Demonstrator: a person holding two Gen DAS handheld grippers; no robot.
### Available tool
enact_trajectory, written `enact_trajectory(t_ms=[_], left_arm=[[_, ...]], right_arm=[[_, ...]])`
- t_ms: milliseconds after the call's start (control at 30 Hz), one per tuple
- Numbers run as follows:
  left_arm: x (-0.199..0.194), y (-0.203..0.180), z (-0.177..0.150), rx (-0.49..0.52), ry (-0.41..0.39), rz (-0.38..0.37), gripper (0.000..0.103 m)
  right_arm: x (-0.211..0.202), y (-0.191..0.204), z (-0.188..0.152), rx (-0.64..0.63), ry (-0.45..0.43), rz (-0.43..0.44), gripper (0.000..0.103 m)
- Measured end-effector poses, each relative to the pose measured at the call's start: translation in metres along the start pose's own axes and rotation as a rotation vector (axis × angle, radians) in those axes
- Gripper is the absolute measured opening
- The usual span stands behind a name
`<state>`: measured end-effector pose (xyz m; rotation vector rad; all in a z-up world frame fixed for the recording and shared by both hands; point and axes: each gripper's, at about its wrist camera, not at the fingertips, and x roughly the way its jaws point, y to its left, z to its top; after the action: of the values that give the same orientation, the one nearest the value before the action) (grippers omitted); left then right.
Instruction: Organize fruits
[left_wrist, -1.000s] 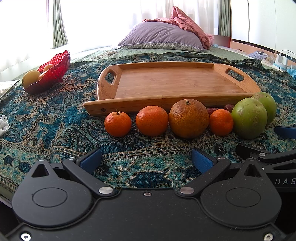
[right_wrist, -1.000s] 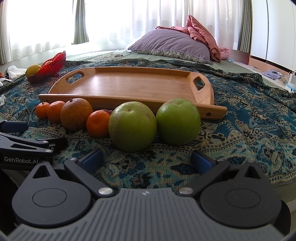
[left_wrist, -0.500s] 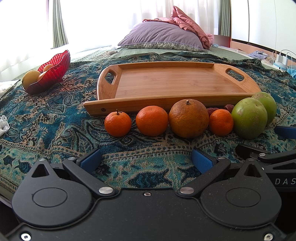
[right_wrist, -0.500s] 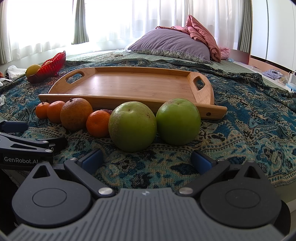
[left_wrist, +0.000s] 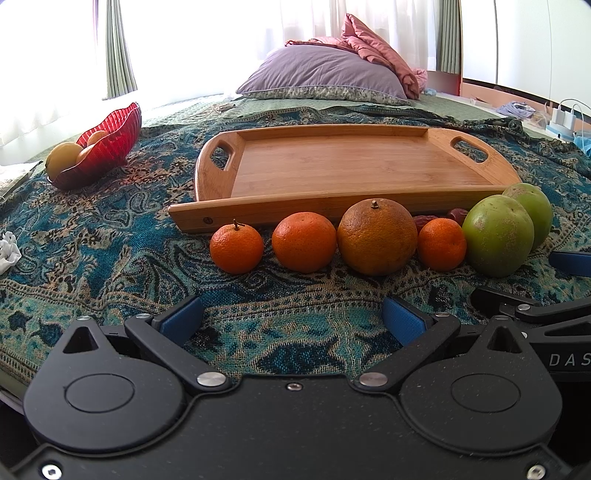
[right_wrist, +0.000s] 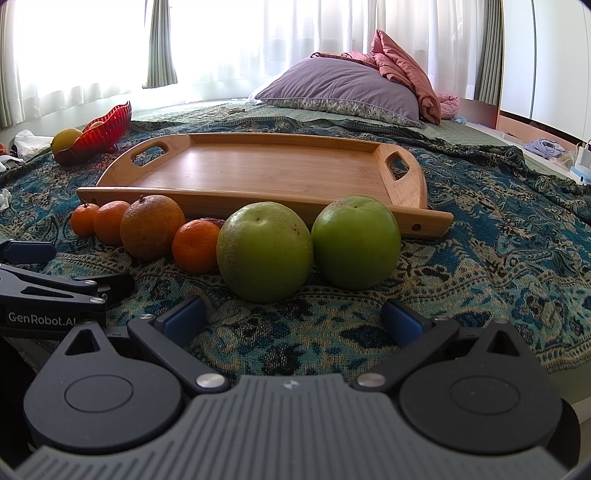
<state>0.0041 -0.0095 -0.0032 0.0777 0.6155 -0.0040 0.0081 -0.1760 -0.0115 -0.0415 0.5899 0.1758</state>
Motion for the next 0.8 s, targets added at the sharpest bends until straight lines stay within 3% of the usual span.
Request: enact_trajectory(t_ms=[333, 400, 533, 667, 800], left_arm=[[-0.009, 0.015, 0.000, -0.020, -0.001, -0.017, 0.101], [-0.013, 0.017, 0.002, -0.027, -0.009, -0.042, 0.089], [-0.020, 0.022, 0.006, -0.029, -0.023, -0.063, 0.077], [-0.030, 0.023, 0.012, -0.023, -0.053, -0.081, 0.053], [-0.036, 0.020, 0.017, -0.020, -0.091, -0.125, 0.049]], right_arm=[[-0.011, -0.001, 0.000, 0.041, -0.031, -0.020, 0.102], [-0.015, -0.001, 0.000, 0.041, -0.044, -0.016, 0.100], [-0.023, 0.003, 0.001, 0.027, -0.070, -0.016, 0.091], [-0.034, 0.013, 0.004, -0.024, -0.123, 0.007, 0.085], [-0.034, 0.021, 0.008, -0.045, -0.141, 0.017, 0.077]])
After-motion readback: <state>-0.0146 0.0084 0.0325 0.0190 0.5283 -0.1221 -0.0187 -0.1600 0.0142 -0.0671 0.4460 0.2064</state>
